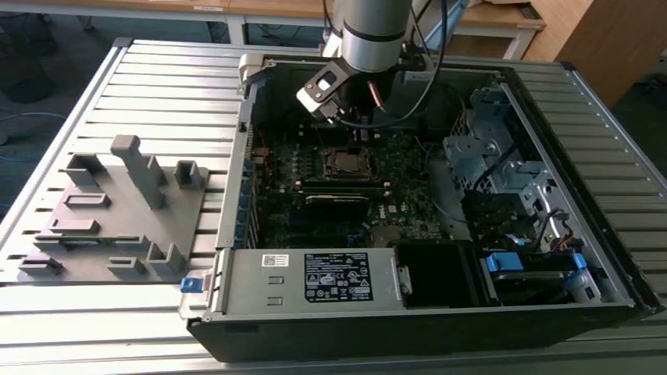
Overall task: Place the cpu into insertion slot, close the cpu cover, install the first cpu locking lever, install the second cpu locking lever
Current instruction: 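Close the cpu cover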
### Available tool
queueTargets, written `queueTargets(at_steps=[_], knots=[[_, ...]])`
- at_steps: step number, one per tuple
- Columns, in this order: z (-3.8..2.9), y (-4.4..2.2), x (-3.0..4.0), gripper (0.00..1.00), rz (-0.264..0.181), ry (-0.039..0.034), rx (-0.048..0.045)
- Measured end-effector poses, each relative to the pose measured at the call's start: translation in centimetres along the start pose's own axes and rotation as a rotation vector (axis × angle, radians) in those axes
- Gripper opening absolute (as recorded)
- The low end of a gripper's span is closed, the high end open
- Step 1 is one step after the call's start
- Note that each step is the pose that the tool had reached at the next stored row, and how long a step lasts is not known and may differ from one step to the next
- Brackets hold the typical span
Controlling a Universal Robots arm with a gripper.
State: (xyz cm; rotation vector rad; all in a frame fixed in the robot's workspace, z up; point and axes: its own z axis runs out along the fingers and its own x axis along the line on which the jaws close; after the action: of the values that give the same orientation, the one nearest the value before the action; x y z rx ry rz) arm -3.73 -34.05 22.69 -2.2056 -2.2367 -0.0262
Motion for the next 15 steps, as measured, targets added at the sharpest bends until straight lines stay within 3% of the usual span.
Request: queueTargets(at_steps=[9,15], knots=[[0.05,0.0,0.0,0.1,-0.149,0.0017,0.0018],[0.05,0.0,0.0,0.1,-0.157,0.0018,0.0019]])
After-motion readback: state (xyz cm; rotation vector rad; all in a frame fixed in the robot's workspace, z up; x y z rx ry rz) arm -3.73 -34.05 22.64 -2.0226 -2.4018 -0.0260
